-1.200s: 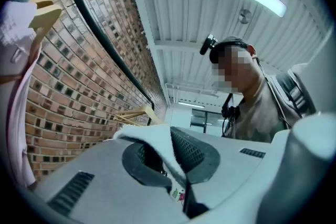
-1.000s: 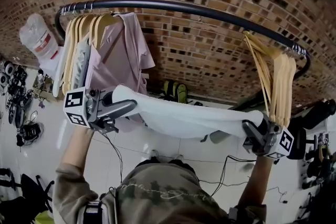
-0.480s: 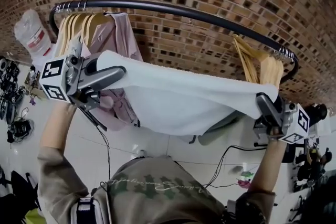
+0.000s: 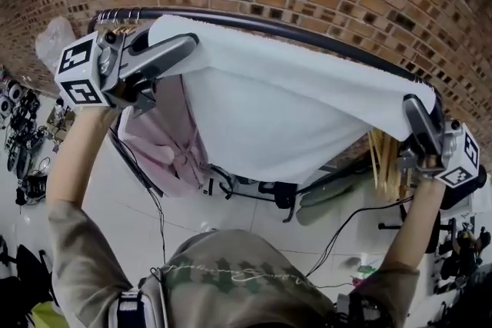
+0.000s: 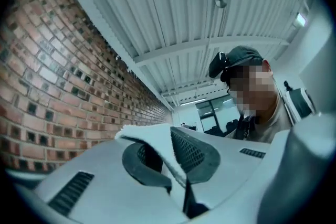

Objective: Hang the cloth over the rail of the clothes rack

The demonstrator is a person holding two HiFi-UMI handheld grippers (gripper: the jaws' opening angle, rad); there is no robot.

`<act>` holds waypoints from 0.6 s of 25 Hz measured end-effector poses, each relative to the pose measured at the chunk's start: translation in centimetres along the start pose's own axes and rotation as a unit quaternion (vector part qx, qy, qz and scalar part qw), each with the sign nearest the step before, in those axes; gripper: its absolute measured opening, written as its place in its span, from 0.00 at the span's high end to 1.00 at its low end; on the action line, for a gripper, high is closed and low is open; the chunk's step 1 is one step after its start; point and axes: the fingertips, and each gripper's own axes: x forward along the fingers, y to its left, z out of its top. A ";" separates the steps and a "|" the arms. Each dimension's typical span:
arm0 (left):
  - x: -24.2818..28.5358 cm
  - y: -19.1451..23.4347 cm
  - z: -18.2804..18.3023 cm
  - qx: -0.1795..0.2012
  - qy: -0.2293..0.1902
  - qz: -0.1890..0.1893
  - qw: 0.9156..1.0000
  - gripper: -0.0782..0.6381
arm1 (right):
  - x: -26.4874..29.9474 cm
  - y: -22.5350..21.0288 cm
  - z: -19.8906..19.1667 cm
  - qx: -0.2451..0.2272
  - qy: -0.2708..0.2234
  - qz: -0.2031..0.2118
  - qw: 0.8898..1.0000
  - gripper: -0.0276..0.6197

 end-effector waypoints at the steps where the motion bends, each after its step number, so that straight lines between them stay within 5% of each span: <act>1: 0.4 0.5 0.6 0.021 0.006 0.007 1.000 0.87 | 0.2 -0.6 0.7 -0.009 0.001 0.000 1.000 0.92; 3: 1.1 1.4 1.7 0.041 0.014 0.011 0.999 0.87 | 0.6 -1.7 2.1 -0.023 -0.001 0.002 1.000 0.92; 15: 4.2 8.1 4.9 0.003 -0.002 0.020 1.000 0.87 | 2.3 -8.5 7.3 -0.047 0.007 0.003 0.999 0.92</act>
